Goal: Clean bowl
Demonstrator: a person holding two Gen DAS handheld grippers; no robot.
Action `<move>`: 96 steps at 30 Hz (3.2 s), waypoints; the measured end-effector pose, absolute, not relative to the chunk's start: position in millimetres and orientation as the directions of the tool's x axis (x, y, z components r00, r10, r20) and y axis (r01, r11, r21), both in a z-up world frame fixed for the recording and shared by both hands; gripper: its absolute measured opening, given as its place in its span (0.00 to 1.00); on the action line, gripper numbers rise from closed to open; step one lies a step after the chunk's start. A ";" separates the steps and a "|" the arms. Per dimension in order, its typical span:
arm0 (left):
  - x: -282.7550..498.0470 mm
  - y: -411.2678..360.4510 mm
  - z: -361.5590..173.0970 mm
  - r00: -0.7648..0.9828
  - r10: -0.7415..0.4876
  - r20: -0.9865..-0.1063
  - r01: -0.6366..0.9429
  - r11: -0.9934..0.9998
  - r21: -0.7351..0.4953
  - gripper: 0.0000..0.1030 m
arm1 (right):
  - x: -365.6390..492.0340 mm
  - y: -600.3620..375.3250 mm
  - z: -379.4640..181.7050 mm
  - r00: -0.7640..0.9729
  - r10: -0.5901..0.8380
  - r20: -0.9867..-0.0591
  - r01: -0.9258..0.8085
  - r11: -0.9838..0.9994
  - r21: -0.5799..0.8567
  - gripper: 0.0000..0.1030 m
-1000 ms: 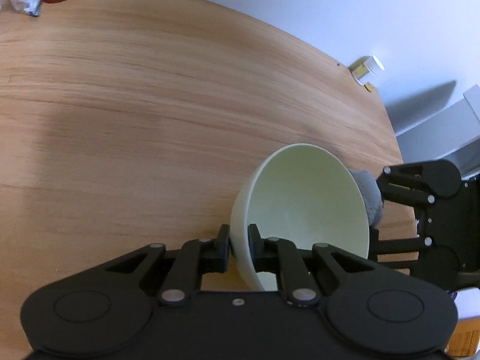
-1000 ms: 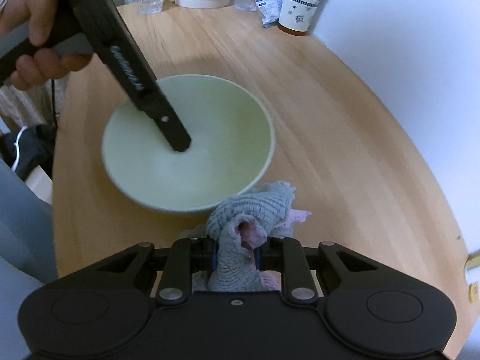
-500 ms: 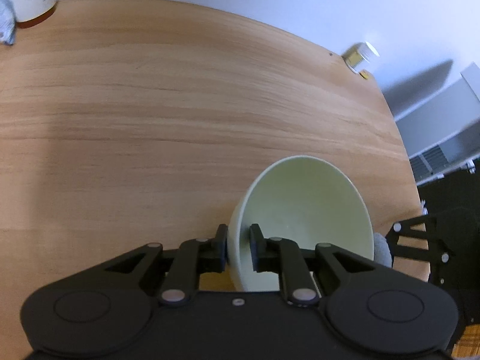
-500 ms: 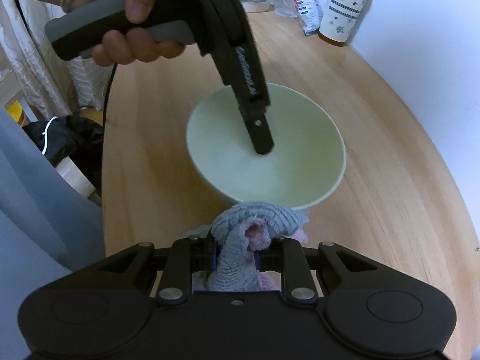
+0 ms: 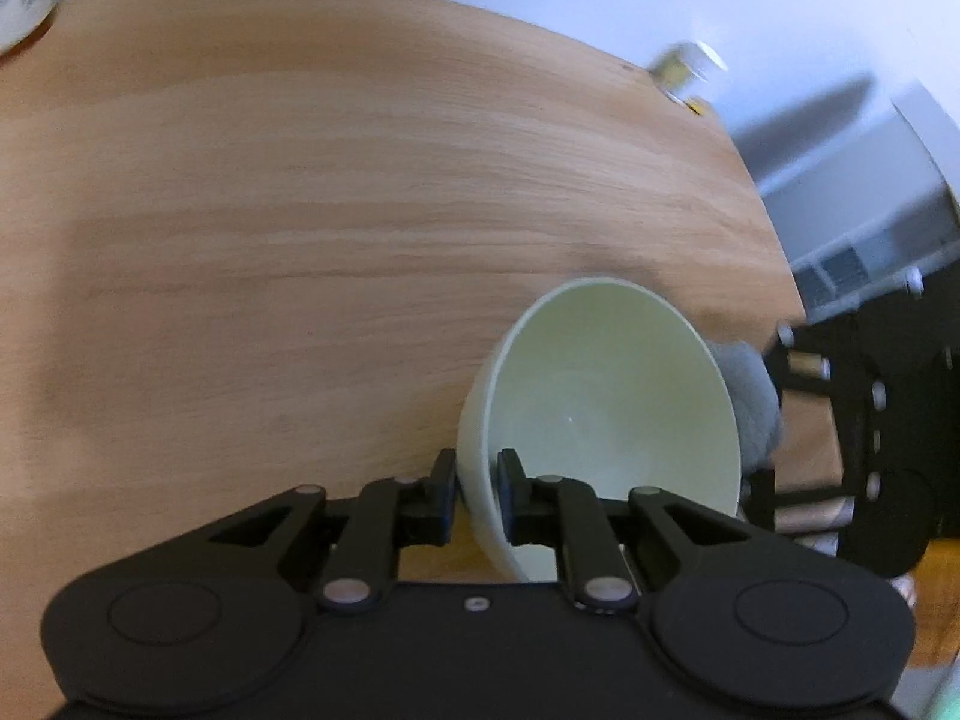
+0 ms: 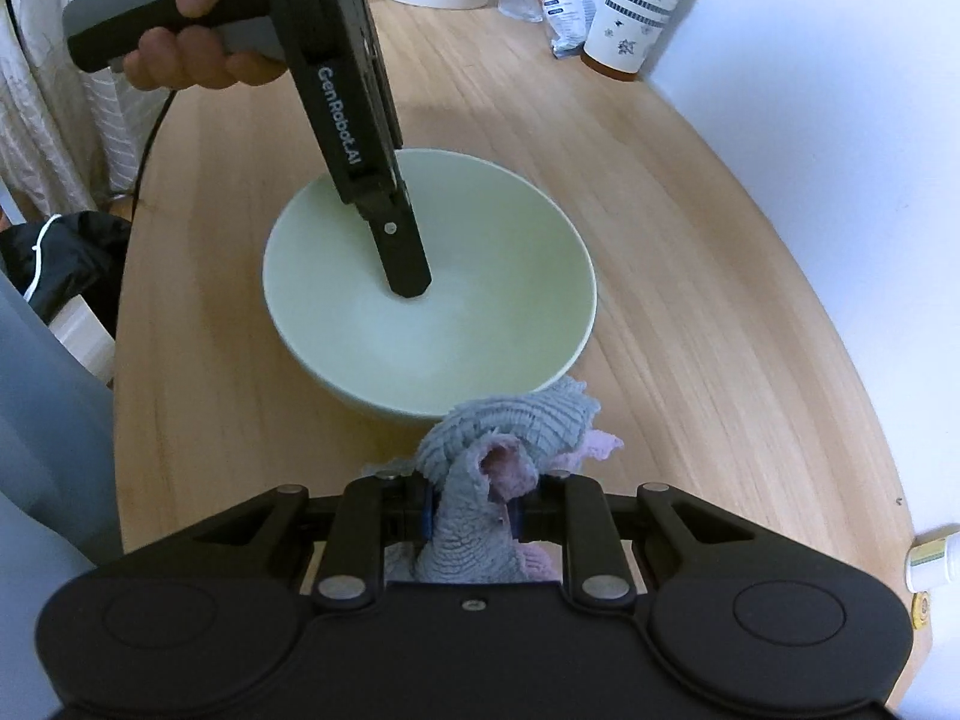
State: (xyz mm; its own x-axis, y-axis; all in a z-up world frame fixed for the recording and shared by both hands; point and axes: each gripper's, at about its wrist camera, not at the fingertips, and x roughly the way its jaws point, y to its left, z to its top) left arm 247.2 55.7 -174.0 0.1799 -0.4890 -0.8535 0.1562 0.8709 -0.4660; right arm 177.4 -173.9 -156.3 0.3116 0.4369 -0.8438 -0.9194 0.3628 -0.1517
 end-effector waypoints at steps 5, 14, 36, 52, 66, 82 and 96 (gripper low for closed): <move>230.0 61.9 -167.4 0.265 -0.493 -0.829 -0.037 0.853 -0.520 0.39 | 167.6 -175.5 -154.3 0.300 0.459 -0.836 -0.916 0.384 -0.118 0.23; 167.7 53.4 -158.7 0.401 -0.346 -0.849 -0.386 0.776 -0.499 0.46 | 161.9 -181.7 -150.3 0.269 0.514 -0.815 -0.902 0.432 -0.026 0.23; 166.1 18.0 -185.3 0.432 -0.170 -0.886 -0.523 0.753 -0.399 0.15 | 169.0 -202.6 -156.1 0.274 0.557 -0.784 -0.869 0.493 0.047 0.24; 218.1 67.3 -168.0 0.206 -0.284 -0.936 0.089 0.958 -0.271 0.14 | 165.6 -154.3 -162.4 0.233 0.526 -0.818 -0.871 0.487 0.066 0.24; 227.8 83.1 -164.9 0.137 -0.363 -0.922 0.297 0.903 -0.312 0.15 | 168.7 -133.1 -169.9 0.287 0.453 -0.844 -0.885 0.462 -0.053 0.25; 222.4 72.4 -174.2 0.230 -0.333 -0.914 0.138 0.941 -0.308 0.15 | 146.2 -119.3 -164.8 0.311 0.455 -0.834 -0.760 0.646 0.069 0.25; 209.3 78.5 -172.7 0.253 -0.335 -0.908 0.129 0.941 -0.311 0.15 | 149.7 -114.8 -167.4 0.291 0.542 -0.788 -0.538 0.774 0.334 0.25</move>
State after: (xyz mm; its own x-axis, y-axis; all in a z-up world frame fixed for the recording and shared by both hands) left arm 209.3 78.5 -172.7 0.2526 -0.3349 -0.9078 0.1294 0.9415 -0.3113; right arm 149.7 -114.8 -167.3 0.2913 0.5423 -0.7881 -0.5381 0.7740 0.3338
